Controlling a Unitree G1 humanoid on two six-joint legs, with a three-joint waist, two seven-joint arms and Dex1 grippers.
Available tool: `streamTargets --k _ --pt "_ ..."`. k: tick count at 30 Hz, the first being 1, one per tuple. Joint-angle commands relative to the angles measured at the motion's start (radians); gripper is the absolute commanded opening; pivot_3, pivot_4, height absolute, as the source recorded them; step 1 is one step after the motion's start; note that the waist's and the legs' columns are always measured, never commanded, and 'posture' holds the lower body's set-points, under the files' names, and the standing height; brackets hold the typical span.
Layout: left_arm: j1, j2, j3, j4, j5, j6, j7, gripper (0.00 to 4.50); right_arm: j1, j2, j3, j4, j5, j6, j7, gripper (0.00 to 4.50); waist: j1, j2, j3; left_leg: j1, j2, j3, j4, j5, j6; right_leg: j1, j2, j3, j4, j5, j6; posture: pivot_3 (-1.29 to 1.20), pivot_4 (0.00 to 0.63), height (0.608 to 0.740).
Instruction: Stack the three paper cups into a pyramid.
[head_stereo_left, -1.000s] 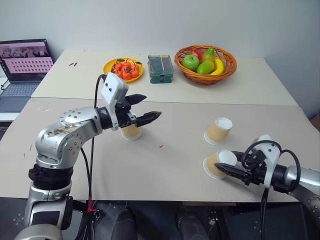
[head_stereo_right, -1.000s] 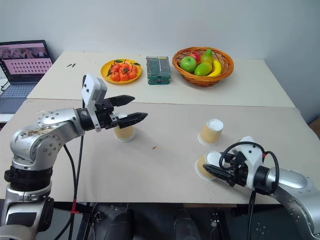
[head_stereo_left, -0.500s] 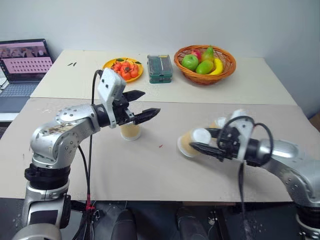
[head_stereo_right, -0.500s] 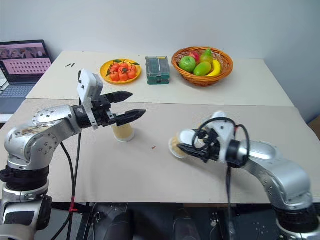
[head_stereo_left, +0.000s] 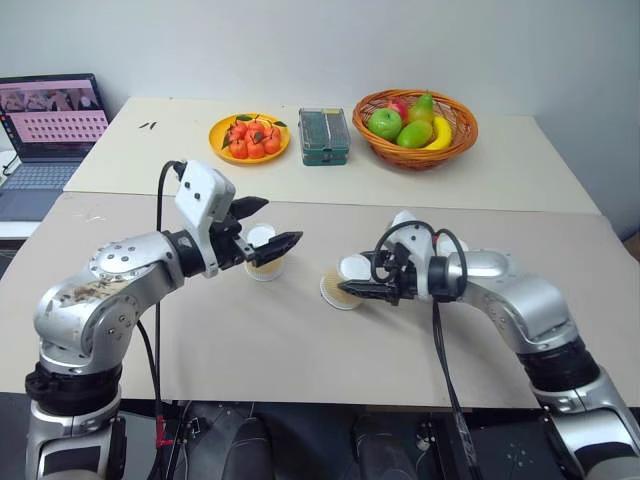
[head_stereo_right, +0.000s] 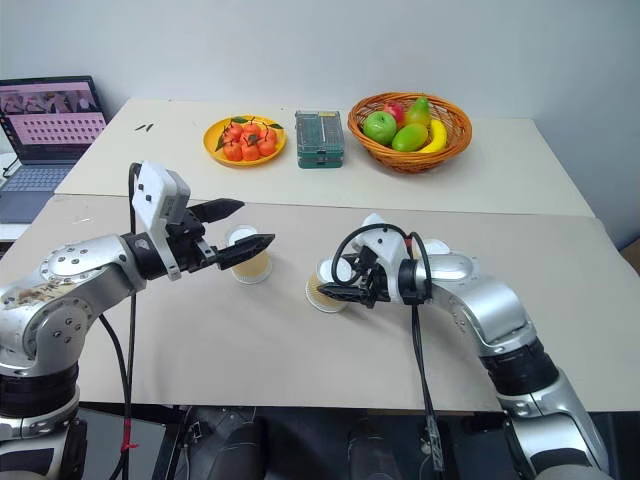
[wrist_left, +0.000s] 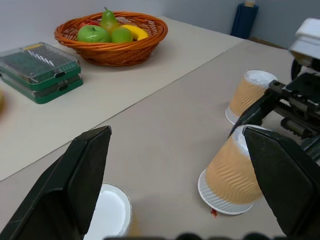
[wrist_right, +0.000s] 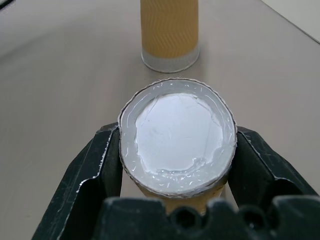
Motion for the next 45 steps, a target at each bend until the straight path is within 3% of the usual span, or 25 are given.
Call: streamTargets --k 1,3,5,8,14,18,27,35,40,45 --pt "0.006 0.003 0.036 -0.056 -0.022 0.008 0.030 4.50 -0.050 0.024 0.003 0.056 -0.042 -0.074 0.047 2.66 0.001 0.000 0.000 0.000 0.000 0.000 0.000 0.000 0.000 0.000 0.000 0.000 0.000 0.000 0.000 0.00 0.150 0.740" --pt "0.007 0.003 0.038 -0.060 -0.026 0.011 0.040 4.50 -0.062 0.039 0.006 0.080 -0.057 -0.088 0.060 2.66 -0.001 0.000 0.000 0.000 0.000 -0.001 0.000 0.000 0.000 0.000 0.000 -0.001 0.000 0.000 0.000 0.00 0.150 0.740" --pt "0.006 0.000 0.037 -0.062 -0.028 0.011 0.048 4.50 -0.071 0.050 0.007 0.097 -0.072 -0.100 0.069 3.63 -0.001 0.000 0.000 0.000 0.000 -0.001 0.000 0.000 0.000 0.000 0.000 -0.001 0.000 0.000 0.000 0.00 0.150 0.740" --pt "0.003 -0.004 0.030 -0.065 -0.035 0.009 0.059 4.50 -0.084 0.064 0.002 0.120 -0.100 -0.131 0.073 4.39 0.000 0.000 0.000 0.000 0.000 -0.001 0.000 0.000 0.000 0.000 0.000 -0.001 0.000 0.000 0.000 0.00 0.150 0.740" --pt "-0.002 -0.008 0.018 -0.051 -0.034 -0.004 0.062 4.50 -0.110 0.065 -0.041 0.126 -0.105 -0.137 0.081 4.39 -0.002 0.000 0.000 0.000 0.000 -0.001 0.000 0.000 0.000 0.000 0.000 -0.001 0.000 0.000 0.000 0.00 0.150 0.740" --pt "-0.007 -0.018 0.005 -0.039 -0.031 -0.013 0.058 4.50 -0.149 0.038 -0.186 0.062 0.009 -0.054 0.082 4.39 0.000 0.000 0.000 0.000 0.000 -0.001 0.000 0.000 0.000 0.000 0.000 -0.001 0.000 0.000 0.000 0.00 0.150 0.740" --pt "-0.030 -0.026 -0.022 -0.004 -0.018 -0.033 0.033 4.50 -0.172 -0.129 -0.378 0.009 0.125 0.060 0.113 4.39 0.006 0.000 0.000 0.000 0.000 -0.002 -0.001 0.000 0.000 0.000 0.000 -0.002 0.000 -0.001 -0.001 0.00 0.150 0.740" --pt "-0.040 -0.021 -0.029 0.009 -0.025 -0.032 0.005 4.50 0.070 -0.356 -0.498 0.101 0.034 -0.032 0.152 4.39 0.023 0.000 0.000 -0.001 0.000 -0.002 -0.001 0.000 0.000 0.000 0.000 -0.002 -0.001 -0.002 -0.001 0.00 0.150 0.740" --pt "-0.057 -0.019 -0.037 0.024 -0.026 -0.032 -0.016 4.50 0.227 -0.367 -0.573 0.186 0.000 -0.144 0.155 4.39 0.019 0.000 0.000 0.000 0.000 -0.002 0.000 0.000 0.000 0.001 0.000 -0.002 0.000 -0.003 0.001 0.00 0.150 0.740" --pt "-0.078 -0.017 -0.051 0.044 -0.012 -0.040 -0.033 4.50 0.275 -0.331 -0.570 0.244 -0.020 -0.244 0.148 4.39 0.010 0.001 0.000 0.001 0.000 -0.002 0.000 0.000 0.000 0.001 0.000 -0.002 0.000 -0.003 0.003 0.00 0.150 0.740"
